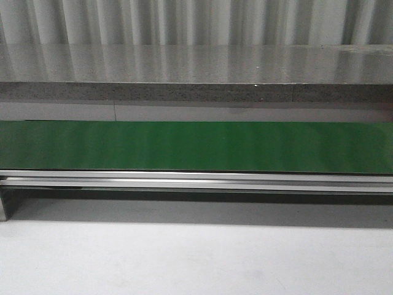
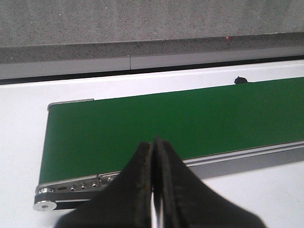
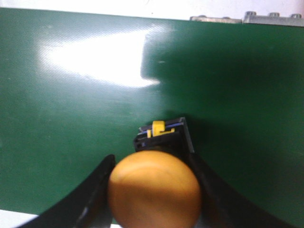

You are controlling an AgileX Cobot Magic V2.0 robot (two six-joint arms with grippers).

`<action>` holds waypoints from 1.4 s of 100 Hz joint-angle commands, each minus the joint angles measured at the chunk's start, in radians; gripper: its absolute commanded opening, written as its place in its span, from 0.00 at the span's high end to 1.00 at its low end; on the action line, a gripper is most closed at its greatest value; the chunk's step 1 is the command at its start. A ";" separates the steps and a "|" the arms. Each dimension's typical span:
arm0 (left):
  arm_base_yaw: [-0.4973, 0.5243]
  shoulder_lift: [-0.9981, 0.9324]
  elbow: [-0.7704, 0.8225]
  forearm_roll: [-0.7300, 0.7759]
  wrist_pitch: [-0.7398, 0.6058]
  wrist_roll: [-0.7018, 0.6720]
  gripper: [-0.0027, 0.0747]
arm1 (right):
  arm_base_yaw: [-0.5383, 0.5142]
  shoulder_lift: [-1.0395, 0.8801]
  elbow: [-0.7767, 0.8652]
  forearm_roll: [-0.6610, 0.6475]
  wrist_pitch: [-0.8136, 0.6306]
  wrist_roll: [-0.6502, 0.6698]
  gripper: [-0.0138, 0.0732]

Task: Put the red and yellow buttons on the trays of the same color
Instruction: 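Grasp the yellow button arriving at the belt end with the right gripper, then lower the yellow button into the yellow tray and open the right gripper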

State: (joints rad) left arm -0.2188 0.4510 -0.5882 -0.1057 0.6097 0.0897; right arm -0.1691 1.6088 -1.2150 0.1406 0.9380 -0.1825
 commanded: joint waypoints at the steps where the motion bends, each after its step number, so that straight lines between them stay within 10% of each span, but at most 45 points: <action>1: -0.010 0.004 -0.026 -0.008 -0.076 -0.002 0.99 | -0.007 -0.043 -0.033 0.016 -0.025 0.032 0.77; 62: -0.010 0.004 -0.026 -0.008 -0.076 -0.002 0.99 | -0.228 -0.337 0.020 -0.237 -0.050 0.420 0.77; 100: -0.010 0.004 -0.026 -0.008 -0.076 -0.002 0.99 | -0.530 -0.329 0.020 -0.253 -0.076 0.475 0.77; 140: -0.010 0.004 -0.026 -0.008 -0.080 -0.002 0.99 | -0.587 -0.181 0.020 -0.253 -0.171 0.508 0.77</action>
State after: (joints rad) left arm -0.2188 0.4510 -0.5882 -0.1057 0.6097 0.0897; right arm -0.7478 1.4269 -1.1705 -0.0996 0.8354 0.3240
